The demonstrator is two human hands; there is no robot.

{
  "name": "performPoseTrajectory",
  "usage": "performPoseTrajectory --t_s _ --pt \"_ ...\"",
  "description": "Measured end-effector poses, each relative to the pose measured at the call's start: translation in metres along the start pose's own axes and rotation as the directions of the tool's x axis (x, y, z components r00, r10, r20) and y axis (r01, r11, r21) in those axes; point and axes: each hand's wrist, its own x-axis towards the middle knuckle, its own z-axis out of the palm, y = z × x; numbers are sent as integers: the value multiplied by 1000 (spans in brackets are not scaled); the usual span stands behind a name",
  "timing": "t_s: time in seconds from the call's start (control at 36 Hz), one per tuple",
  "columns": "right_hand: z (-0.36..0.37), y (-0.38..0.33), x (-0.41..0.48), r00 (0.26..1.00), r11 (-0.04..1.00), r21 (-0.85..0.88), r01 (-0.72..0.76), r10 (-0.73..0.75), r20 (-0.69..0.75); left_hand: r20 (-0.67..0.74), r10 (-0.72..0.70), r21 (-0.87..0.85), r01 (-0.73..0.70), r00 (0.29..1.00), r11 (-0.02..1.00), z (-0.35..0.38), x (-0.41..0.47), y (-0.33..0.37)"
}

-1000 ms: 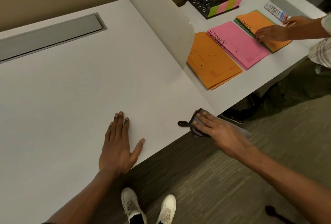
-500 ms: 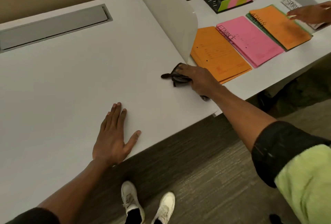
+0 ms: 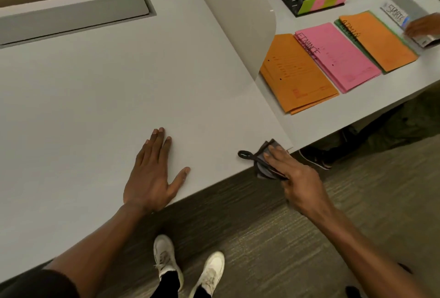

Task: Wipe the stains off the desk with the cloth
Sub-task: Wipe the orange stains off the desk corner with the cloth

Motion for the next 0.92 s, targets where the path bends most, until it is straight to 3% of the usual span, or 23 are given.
performPoseTrajectory --t_s 0.08,0.14,0.22,0.39,0.5,0.78,0.86,0.92 --pt "-17 4 11 982 961 221 -167 183 -51 -2 -1 7 1 1000 1000 -1 -1 0" --pt "-28 2 43 958 940 262 -219 257 -124 -4 -1 19 1 1000 1000 -1 -1 1" --pt "-33 1 107 967 974 195 -111 152 -207 2 -5 24 5 1000 1000 -3 -1 2" --pt "0 -3 184 998 998 53 -13 17 -63 -20 2 23 -1 1000 1000 -2 -2 3" --pt "20 -26 161 999 998 -41 46 -47 -21 -14 0 32 1 1000 999 -2 -2 4" --pt "62 -57 18 935 937 10 349 -349 70 -4 6 46 -6 1000 999 -5 -2 5" --pt "49 -38 -19 940 940 -29 339 -337 40 -4 0 52 0 1000 999 -4 -3 6" --pt "39 -21 -38 965 968 -2 250 -249 -81 2 -1 57 1 1000 998 -4 -3 6"
